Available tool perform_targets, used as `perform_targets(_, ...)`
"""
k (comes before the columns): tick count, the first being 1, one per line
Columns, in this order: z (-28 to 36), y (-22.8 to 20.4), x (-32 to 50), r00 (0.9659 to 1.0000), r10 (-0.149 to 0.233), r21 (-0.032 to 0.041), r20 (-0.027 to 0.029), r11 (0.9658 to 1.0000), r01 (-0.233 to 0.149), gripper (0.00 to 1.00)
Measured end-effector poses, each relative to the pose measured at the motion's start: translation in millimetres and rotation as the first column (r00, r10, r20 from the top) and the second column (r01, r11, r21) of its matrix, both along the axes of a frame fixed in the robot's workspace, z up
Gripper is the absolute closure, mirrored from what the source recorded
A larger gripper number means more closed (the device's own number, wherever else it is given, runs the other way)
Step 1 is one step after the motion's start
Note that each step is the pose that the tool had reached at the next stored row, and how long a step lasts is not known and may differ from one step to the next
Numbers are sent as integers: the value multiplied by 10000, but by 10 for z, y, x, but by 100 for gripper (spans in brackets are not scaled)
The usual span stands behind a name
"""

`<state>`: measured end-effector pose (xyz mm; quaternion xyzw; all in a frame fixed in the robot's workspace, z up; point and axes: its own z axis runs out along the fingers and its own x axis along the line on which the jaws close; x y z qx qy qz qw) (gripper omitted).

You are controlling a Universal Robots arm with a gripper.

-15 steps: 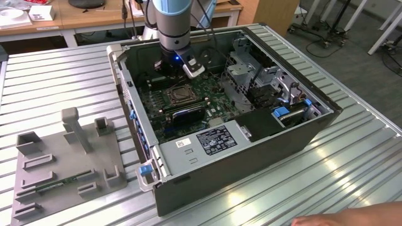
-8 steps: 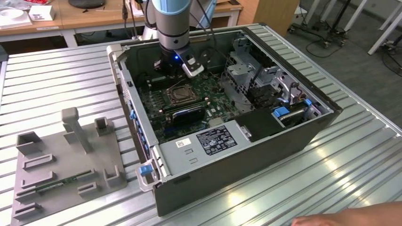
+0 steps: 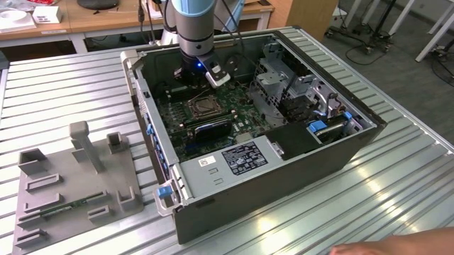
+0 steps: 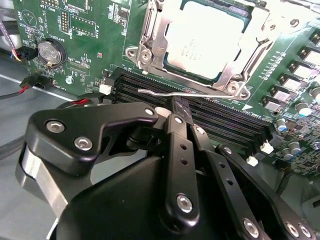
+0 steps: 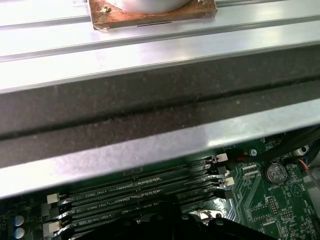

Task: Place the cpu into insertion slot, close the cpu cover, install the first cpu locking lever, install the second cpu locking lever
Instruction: 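Install the first cpu locking lever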

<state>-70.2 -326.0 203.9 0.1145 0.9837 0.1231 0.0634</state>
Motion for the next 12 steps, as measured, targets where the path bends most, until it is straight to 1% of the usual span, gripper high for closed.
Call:
perform_targets(3,15,0,0,10000,-1,-4,-1,10000,1,89)
perform_targets(7,76,0,0,10000,-1,-3,0,10000,1,89)
perform_targets(10,133,0,0,10000,-1,-3,1,10000,1,89)
perform_targets(12,153,0,0,10000,1,-3,0,10000,-1,89)
